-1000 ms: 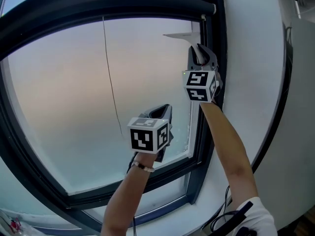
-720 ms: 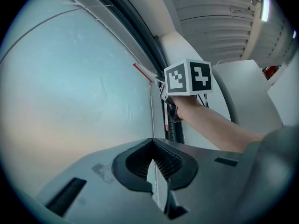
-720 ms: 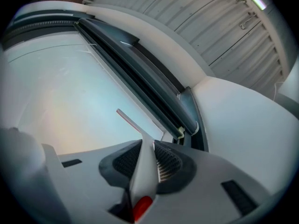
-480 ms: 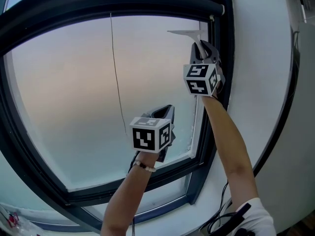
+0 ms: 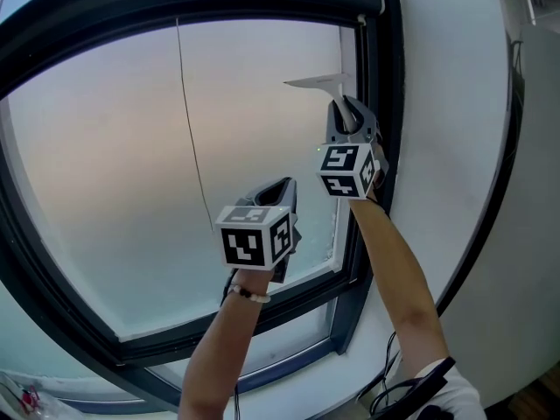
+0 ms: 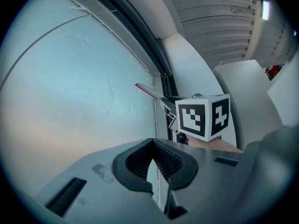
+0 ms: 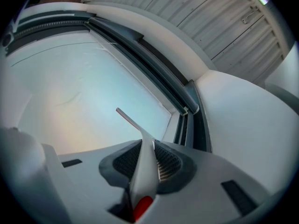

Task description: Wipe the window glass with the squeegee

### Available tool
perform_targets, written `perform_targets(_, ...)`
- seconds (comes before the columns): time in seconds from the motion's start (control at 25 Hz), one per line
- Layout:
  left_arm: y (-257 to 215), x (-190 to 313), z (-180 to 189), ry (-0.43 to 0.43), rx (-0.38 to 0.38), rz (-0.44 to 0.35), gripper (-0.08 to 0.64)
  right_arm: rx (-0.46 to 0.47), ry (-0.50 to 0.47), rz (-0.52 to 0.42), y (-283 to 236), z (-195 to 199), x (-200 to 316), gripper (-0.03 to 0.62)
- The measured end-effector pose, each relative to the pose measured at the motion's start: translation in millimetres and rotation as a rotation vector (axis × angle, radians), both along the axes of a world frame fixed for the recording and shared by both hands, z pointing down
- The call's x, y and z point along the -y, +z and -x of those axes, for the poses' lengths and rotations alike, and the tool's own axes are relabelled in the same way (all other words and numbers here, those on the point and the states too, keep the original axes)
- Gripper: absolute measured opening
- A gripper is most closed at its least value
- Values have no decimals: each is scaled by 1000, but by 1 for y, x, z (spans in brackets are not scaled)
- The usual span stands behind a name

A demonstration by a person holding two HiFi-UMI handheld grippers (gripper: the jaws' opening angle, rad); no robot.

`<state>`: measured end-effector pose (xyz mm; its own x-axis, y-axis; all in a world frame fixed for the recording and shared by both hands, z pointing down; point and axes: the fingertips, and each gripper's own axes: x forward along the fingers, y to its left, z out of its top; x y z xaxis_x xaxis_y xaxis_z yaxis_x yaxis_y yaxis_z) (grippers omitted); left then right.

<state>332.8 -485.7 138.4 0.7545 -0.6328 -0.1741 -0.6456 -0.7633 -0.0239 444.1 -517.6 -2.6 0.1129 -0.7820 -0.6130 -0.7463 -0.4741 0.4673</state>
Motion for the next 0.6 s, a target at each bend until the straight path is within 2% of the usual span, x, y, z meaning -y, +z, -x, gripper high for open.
perform_targets(0.4,41,-3,23,-29,7,64,-2,-5,23,59,74,-2,-3,69)
perform_targets(0.6,73,-7,37,-10,13,116,-2,-52,95,80,119,-4,-4,67)
